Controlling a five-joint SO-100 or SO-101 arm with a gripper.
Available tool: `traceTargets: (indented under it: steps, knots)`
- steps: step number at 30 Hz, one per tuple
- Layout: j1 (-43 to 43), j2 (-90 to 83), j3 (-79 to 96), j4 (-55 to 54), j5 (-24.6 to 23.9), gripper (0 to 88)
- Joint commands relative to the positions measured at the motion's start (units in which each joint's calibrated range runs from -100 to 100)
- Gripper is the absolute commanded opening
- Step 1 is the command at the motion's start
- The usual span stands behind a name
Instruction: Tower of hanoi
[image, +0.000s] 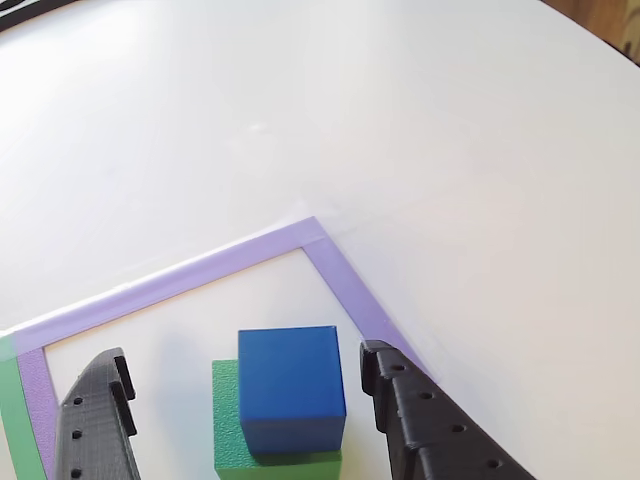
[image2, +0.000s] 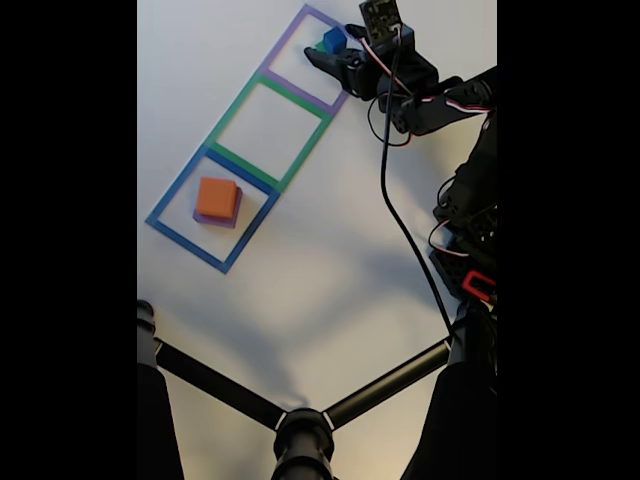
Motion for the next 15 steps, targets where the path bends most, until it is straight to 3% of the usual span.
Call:
traceTargets:
  steps: [1,15]
  knots:
    - [-0.6,-0.5,-1.1,-1.3,0.0,20.8]
    - [-0.2,0.1,0.3,-1.9,0.0,16.7]
